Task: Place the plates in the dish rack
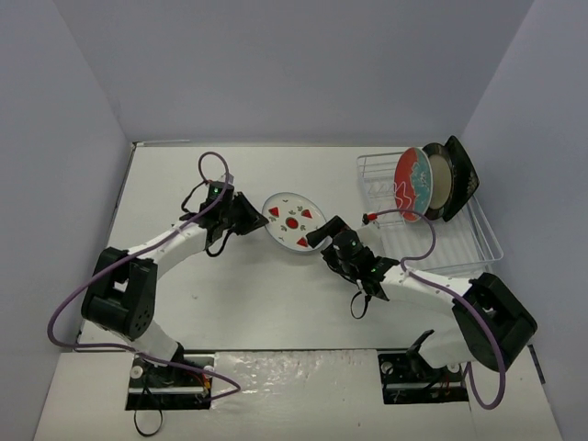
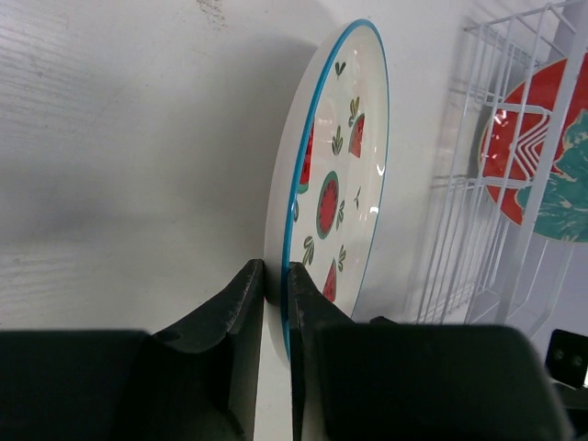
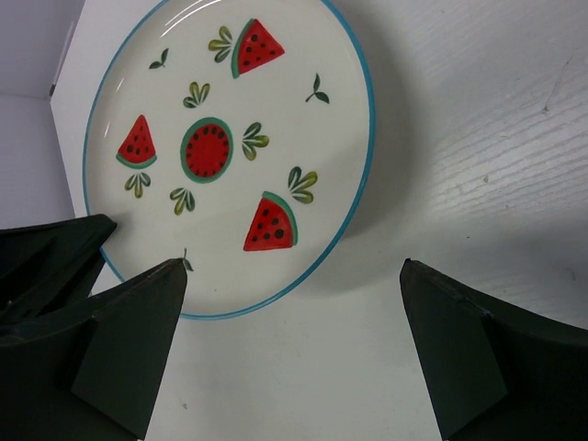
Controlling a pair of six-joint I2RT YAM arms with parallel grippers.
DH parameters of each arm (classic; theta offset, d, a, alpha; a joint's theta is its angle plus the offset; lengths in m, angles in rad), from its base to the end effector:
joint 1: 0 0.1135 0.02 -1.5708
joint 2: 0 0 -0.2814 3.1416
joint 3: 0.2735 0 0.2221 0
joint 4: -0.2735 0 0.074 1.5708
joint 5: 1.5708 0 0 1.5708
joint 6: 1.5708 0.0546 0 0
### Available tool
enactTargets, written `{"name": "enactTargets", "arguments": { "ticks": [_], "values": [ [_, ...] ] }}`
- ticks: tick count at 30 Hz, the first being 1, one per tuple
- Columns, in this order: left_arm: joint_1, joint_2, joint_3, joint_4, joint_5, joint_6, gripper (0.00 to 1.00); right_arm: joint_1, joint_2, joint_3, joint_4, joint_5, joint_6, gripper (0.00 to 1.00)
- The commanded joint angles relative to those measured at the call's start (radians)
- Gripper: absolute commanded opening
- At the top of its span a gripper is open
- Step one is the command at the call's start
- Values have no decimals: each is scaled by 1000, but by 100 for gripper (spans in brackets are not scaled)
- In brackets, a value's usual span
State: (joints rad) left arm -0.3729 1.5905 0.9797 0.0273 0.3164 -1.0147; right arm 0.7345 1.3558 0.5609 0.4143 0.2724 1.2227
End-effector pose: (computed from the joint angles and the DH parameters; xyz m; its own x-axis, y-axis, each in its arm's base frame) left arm 0.3106 -0.1398 0.2520 -0.7703 -0.5654 -0.2949 -0.1253 0.5877 -0.7993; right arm 0.2103 0.1701 0.2308 -0.5266 0.7444 -0.4106 0.1022 0.5350 0.8387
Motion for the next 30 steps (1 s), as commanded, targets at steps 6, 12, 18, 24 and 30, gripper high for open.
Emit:
{"name": "enactTargets", "arguments": {
  "ticks": [6,12,18,24,30],
  "values": [
    [6,-190,15,167,78,-68,0,5,95,25,149,50,63,99],
    [7,-228,-8,163,82,-64,0,0,123,-3,317,83,95,96],
    [8,-258,-24,162,77,-70,0,-17,112,-30,471,76,104,86],
    [8,-270,-35,178,84,-83,0,-49,103,-32,528,20,114,76],
    [10,-274,-46,210,108,-110,0,-57,129,-50,598,-1,136,74]
  ]
}}
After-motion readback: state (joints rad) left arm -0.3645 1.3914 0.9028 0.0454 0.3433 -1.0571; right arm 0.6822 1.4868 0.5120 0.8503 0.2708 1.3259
